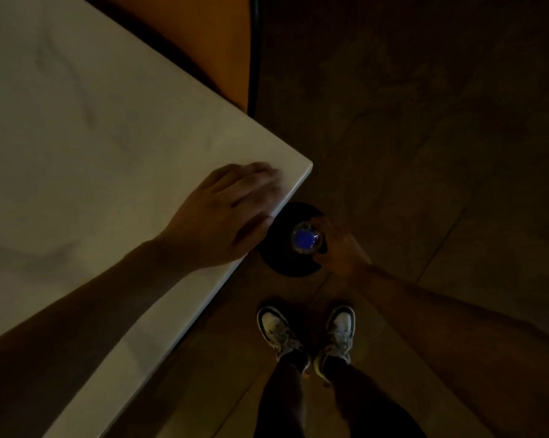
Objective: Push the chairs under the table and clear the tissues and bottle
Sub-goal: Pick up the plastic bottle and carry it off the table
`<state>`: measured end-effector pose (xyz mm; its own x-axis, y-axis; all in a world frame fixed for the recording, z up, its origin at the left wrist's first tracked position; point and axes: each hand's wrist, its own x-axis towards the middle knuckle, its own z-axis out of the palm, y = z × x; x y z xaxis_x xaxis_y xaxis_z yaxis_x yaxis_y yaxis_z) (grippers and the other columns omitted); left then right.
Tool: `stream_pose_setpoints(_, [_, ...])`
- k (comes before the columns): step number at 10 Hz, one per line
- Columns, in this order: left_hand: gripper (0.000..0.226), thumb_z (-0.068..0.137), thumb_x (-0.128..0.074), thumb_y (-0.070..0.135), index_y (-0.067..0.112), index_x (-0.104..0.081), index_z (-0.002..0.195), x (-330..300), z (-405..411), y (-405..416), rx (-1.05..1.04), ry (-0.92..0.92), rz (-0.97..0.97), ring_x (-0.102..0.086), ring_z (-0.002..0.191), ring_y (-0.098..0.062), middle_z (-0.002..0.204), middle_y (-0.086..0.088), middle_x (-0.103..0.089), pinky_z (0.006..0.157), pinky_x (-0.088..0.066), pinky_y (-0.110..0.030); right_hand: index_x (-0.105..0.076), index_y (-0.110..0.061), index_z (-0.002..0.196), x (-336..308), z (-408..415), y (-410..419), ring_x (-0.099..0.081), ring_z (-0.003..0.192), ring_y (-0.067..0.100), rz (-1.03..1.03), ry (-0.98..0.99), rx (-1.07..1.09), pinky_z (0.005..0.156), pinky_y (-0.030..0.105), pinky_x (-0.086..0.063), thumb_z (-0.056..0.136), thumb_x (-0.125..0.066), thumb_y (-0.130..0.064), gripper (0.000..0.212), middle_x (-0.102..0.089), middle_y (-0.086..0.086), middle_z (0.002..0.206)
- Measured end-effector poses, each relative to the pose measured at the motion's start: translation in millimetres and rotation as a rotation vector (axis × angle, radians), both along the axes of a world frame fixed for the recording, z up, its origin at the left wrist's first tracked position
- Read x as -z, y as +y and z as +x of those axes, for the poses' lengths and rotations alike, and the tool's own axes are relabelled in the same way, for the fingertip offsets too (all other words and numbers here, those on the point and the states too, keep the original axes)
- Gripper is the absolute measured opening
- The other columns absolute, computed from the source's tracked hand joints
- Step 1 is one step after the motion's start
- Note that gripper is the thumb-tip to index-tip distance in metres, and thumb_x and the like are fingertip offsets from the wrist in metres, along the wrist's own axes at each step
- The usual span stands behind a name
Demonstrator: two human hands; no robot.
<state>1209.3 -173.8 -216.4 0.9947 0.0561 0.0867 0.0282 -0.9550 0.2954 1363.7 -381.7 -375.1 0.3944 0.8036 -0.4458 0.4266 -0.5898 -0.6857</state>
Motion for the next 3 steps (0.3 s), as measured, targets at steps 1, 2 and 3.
stream_pose_setpoints(1, [0.038, 0.1, -0.054, 0.024, 0.004, -0.061, 0.132, 0, 1, 3, 0.016, -0.058, -0.038, -0.044, 0.139, -0.028, 0.144, -0.015, -0.053, 0.111, -0.039, -0.049, -0.045, -0.013, 0.141, 50, 4, 7, -0.056, 0.121, 0.029, -0.04, 0.039, -0.051, 0.096, 0.031, -0.046, 0.077, -0.076, -0.004, 0.072, -0.055, 0.013, 0.137])
stream_pose_setpoints(2, [0.038, 0.099, -0.057, 0.023, 0.001, -0.062, 0.13, 4, 2, 3, 0.031, -0.075, -0.03, -0.046, 0.138, -0.03, 0.142, -0.017, -0.055, 0.111, -0.04, -0.048, -0.046, -0.016, 0.14, 88, 5, 12, -0.056, 0.121, 0.028, -0.063, 0.059, -0.042, 0.098, 0.031, -0.044, 0.078, -0.074, -0.006, 0.069, -0.055, 0.011, 0.136])
stream_pose_setpoints(3, [0.051, 0.099, -0.056, 0.033, 0.011, -0.049, 0.144, 14, -4, 3, -0.03, -0.04, -0.047, -0.038, 0.144, -0.028, 0.152, -0.011, -0.045, 0.112, -0.038, -0.05, -0.045, -0.019, 0.142, 134, -2, 16, -0.054, 0.122, 0.024, -0.098, 0.076, -0.003, 0.094, 0.026, -0.041, 0.079, -0.075, -0.008, 0.07, -0.053, 0.007, 0.138])
